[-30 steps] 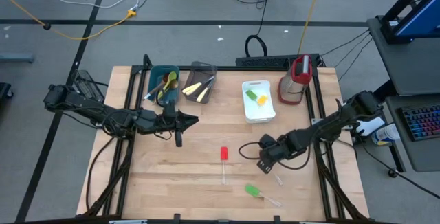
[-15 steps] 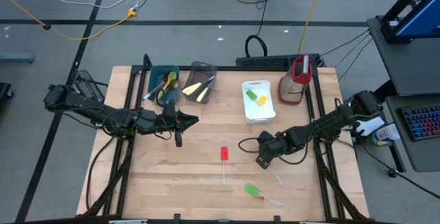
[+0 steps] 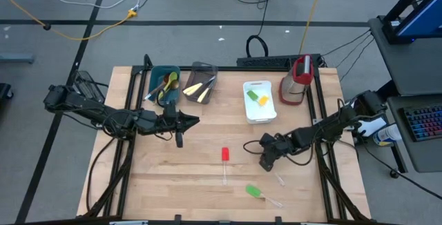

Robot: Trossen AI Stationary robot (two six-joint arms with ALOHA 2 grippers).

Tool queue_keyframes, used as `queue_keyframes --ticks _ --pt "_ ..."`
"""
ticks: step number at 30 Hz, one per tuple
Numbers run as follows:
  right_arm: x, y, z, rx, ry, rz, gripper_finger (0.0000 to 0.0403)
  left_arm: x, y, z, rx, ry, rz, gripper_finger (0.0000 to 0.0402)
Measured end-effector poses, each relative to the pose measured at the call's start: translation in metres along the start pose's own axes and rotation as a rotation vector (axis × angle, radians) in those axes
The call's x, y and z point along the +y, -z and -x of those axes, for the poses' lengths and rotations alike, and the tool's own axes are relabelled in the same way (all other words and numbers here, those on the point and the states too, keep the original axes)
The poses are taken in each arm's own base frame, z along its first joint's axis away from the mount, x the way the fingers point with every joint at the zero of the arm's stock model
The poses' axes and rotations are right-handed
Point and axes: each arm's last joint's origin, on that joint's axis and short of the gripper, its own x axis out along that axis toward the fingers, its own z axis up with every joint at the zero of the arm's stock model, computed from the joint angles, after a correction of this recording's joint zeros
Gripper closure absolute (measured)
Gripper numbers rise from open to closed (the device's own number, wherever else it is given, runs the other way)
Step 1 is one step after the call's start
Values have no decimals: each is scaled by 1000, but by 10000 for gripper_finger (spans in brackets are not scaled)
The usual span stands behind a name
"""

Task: Pick & Place Kitchen Items
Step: Put the orange spatula into the white bin

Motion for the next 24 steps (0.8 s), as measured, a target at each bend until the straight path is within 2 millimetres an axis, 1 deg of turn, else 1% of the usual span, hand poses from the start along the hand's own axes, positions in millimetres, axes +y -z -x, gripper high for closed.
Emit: queue_keyframes --ticks 3,8,15,21,24 --pt "3 3 0 -11 -12 57 266 0 0 0 0 0 0 357" --pt "2 6 0 1 20 73 304 0 0 0 -2 0 4 357" --pt "0 8 -4 2 50 81 390 0 0 0 -2 0 4 357" --pt "0 8 -4 2 45 71 399 0 0 0 -2 0 4 357" --pt "2 6 1 -15 12 70 400 0 0 0 -2 0 3 357"
